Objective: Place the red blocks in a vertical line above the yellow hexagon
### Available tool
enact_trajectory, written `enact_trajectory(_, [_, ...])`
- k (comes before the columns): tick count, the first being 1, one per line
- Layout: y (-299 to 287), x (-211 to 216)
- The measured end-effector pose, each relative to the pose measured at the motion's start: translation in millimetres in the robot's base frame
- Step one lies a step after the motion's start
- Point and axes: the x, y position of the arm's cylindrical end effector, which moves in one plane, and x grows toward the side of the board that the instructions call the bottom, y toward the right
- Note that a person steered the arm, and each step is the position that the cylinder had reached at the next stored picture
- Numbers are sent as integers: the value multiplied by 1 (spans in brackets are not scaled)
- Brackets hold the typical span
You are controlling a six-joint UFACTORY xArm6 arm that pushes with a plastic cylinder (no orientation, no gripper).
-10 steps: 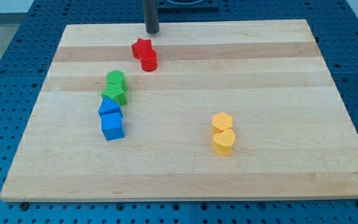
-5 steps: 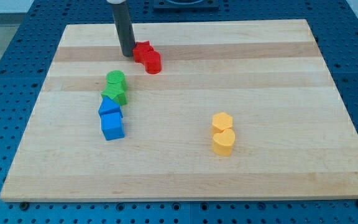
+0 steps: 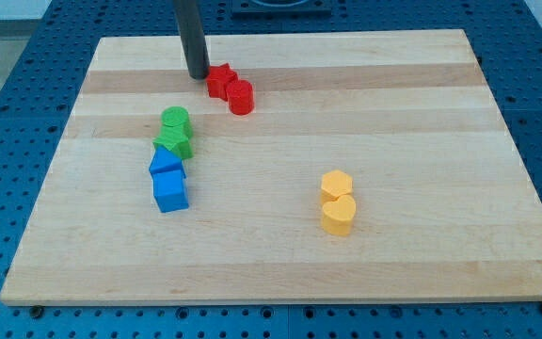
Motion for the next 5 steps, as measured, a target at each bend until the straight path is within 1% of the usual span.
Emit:
enact_trajectory(1, [4,9])
enact_trajectory(2, [4,34])
enact_trajectory(3, [9,41])
enact_trajectory(5, [44,41])
